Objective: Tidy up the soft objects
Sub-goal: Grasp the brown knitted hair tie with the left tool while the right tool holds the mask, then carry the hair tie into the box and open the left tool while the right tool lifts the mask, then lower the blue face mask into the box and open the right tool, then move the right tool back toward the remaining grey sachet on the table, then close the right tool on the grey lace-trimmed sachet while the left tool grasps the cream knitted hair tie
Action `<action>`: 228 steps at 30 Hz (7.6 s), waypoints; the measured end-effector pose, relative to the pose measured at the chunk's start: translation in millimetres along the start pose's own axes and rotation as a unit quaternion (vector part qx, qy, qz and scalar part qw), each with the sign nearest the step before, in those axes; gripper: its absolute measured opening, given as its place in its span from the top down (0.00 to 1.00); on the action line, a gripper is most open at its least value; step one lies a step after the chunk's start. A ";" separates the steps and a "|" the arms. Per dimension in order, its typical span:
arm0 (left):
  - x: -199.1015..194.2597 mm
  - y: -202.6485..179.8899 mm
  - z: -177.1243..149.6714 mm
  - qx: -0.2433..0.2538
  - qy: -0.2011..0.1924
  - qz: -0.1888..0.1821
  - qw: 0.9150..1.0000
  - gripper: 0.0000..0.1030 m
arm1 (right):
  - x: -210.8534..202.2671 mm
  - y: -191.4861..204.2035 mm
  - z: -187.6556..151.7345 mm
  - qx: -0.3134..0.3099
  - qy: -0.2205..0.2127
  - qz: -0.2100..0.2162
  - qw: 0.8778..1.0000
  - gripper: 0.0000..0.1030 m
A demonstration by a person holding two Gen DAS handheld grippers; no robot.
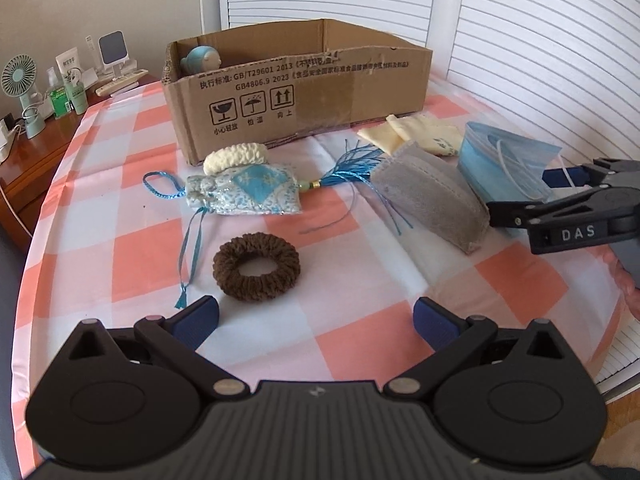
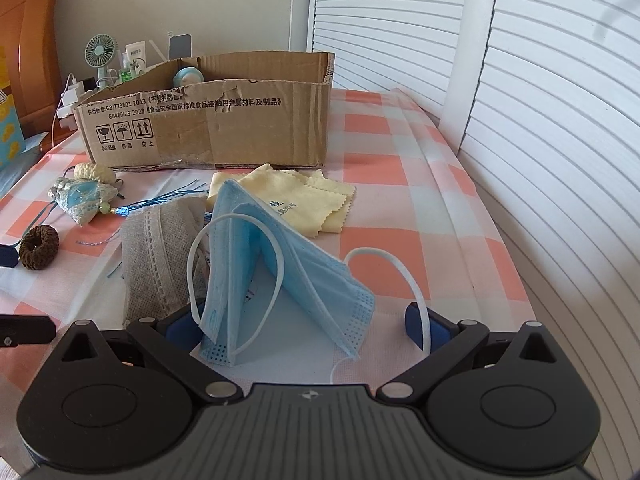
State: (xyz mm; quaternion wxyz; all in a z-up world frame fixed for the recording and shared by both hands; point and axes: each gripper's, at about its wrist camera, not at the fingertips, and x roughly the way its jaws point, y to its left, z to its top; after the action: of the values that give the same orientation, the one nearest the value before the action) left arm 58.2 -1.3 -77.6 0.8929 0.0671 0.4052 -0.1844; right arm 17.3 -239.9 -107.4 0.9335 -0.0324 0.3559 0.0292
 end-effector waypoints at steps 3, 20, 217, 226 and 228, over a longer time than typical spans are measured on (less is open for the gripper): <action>7.3 6.5 4.9 0.002 -0.010 0.001 1.000 0.00 | 0.0 0.0 -0.2 -0.001 -0.001 0.000 1.000 0.00; 6.5 17.4 9.7 -0.019 -0.033 0.019 0.999 0.33 | -0.4 0.8 0.3 0.000 -0.001 -0.002 1.000 0.00; -35.3 30.1 26.1 -0.042 -0.053 0.057 0.996 0.01 | -2.1 98.1 6.5 -0.124 0.016 0.147 0.981 0.00; -9.5 22.2 41.3 -0.017 -0.056 0.054 0.997 0.01 | -1.1 94.2 4.7 -0.132 0.004 0.158 0.979 0.00; -2.6 20.8 47.9 -0.011 -0.061 0.049 0.997 0.01 | -0.8 93.8 4.3 -0.133 0.002 0.159 0.978 0.00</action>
State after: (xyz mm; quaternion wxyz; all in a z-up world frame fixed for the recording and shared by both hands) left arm 98.1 5.8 -44.5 0.9244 0.0656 0.3487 -0.1398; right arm 12.4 -146.1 -107.4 0.9033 -0.0994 0.3517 0.2246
